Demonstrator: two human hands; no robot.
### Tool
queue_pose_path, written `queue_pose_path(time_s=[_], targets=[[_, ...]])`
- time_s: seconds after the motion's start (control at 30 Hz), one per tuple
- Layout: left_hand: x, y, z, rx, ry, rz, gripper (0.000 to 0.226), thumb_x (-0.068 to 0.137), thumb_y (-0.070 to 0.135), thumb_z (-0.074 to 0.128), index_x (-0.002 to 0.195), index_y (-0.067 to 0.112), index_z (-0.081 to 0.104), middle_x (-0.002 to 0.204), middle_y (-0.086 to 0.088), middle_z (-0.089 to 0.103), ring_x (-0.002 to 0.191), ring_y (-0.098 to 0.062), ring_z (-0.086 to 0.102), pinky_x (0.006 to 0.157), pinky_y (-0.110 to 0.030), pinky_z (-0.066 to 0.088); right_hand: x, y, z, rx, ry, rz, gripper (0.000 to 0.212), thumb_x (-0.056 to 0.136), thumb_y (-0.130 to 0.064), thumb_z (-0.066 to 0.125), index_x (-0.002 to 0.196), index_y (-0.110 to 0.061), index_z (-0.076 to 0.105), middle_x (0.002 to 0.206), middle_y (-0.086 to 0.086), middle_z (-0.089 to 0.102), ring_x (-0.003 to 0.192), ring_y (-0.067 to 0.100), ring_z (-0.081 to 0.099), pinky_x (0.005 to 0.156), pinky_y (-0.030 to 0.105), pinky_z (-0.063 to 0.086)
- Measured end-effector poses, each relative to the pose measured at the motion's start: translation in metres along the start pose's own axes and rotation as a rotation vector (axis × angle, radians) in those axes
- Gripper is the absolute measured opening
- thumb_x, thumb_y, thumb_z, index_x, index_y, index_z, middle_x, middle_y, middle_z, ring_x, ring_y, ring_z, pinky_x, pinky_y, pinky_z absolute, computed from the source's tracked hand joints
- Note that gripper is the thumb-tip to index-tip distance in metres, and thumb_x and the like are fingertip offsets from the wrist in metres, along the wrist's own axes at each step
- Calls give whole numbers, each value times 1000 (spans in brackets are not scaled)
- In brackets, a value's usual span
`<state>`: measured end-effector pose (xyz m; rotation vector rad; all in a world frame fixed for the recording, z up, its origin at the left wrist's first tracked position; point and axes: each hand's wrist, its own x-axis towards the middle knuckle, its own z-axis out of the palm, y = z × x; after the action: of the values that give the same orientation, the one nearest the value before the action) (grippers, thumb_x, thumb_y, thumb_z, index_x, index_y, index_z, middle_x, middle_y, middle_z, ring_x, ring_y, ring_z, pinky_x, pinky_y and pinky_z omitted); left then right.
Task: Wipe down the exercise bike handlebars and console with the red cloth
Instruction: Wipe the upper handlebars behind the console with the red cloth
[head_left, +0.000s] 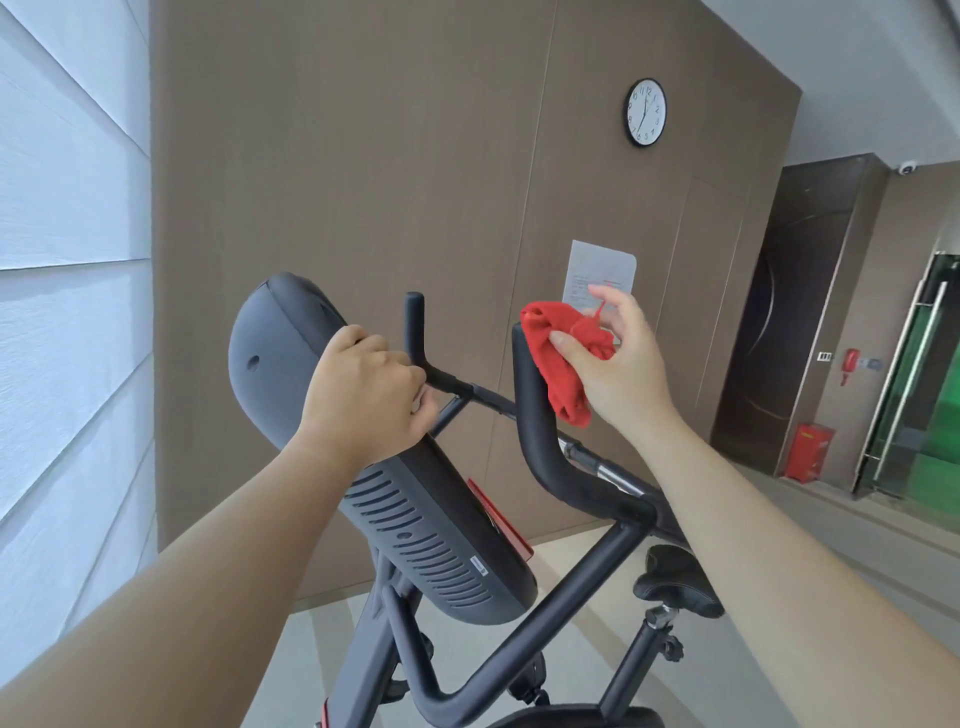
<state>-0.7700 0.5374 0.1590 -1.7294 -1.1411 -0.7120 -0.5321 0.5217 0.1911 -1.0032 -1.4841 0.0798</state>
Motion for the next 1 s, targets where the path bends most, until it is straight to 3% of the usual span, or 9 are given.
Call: queue_pose_path(time_s=[0.17, 0.3, 0.4, 0.53, 0.6, 0.73, 0.8, 0.93, 1.0], targets=[[0, 0, 1, -7, 1, 5, 40, 83, 31, 40, 48, 18, 52, 45, 4, 44, 50, -21, 40, 69, -33, 36, 6, 6, 3, -33, 41, 12, 65, 74, -25, 77, 113, -24, 26, 113, 3, 54, 84, -6, 55, 69, 2, 41], [1, -1, 2, -20, 7, 1, 39, 82, 31, 39, 48, 18, 53, 45, 4, 44, 49, -21, 40, 68, -34, 38, 5, 7, 1, -42, -13, 47, 86, 76, -30, 76, 142, -23, 21, 121, -14, 51, 100, 2, 55, 81, 13, 39], [1, -1, 4, -24, 23, -3, 40, 83, 31, 37, 47, 17, 50, 44, 4, 42, 48, -21, 38, 67, -36, 39, 2, 7, 3, -86, -39, 63, 69, 79, -37, 71, 138, -23, 40, 121, -19, 49, 109, 2, 49, 88, 17, 38], [1, -1, 6, -22, 23, -3, 41, 83, 32, 37, 48, 17, 52, 44, 4, 43, 48, -21, 39, 68, -36, 40, -1, 9, 5, -74, -69, 17, 32, 82, -36, 68, 112, -28, 61, 113, -14, 64, 103, 7, 60, 78, 11, 45], [1, -1, 7, -15, 20, -2, 42, 84, 33, 36, 49, 17, 54, 45, 5, 45, 49, -20, 40, 69, -36, 39, -3, 10, 7, -50, -73, 11, 36, 83, -33, 68, 117, -27, 61, 115, -17, 61, 104, 2, 58, 79, 8, 41], [0, 0, 7, -13, 23, -1, 42, 84, 34, 35, 50, 18, 55, 46, 5, 46, 50, -20, 41, 71, -35, 38, -13, 18, 10, -63, -95, -24, 30, 82, -31, 69, 111, -32, 62, 90, -29, 62, 84, -13, 60, 66, 3, 45], [0, 0, 6, -17, 18, -3, 42, 84, 33, 36, 50, 18, 54, 46, 5, 46, 50, -20, 41, 71, -35, 38, -15, 24, 7, -51, -115, 5, 22, 81, -28, 70, 102, -34, 64, 86, -24, 66, 80, -8, 63, 64, 7, 47], [0, 0, 3, -3, 5, -8, 42, 84, 33, 36, 50, 17, 54, 46, 5, 46, 50, -20, 40, 70, -35, 38, 1, 16, -3, 136, -75, 156, 7, 83, -18, 68, 85, -25, 67, 75, -6, 70, 77, 18, 68, 68, 37, 58], [0, 1, 3, 2, 1, -9, 43, 85, 33, 35, 50, 17, 54, 46, 5, 45, 50, -19, 39, 70, -35, 38, 9, 8, -2, 166, -70, 131, 7, 86, -24, 65, 80, -27, 64, 75, -5, 69, 76, 22, 68, 68, 38, 56]])
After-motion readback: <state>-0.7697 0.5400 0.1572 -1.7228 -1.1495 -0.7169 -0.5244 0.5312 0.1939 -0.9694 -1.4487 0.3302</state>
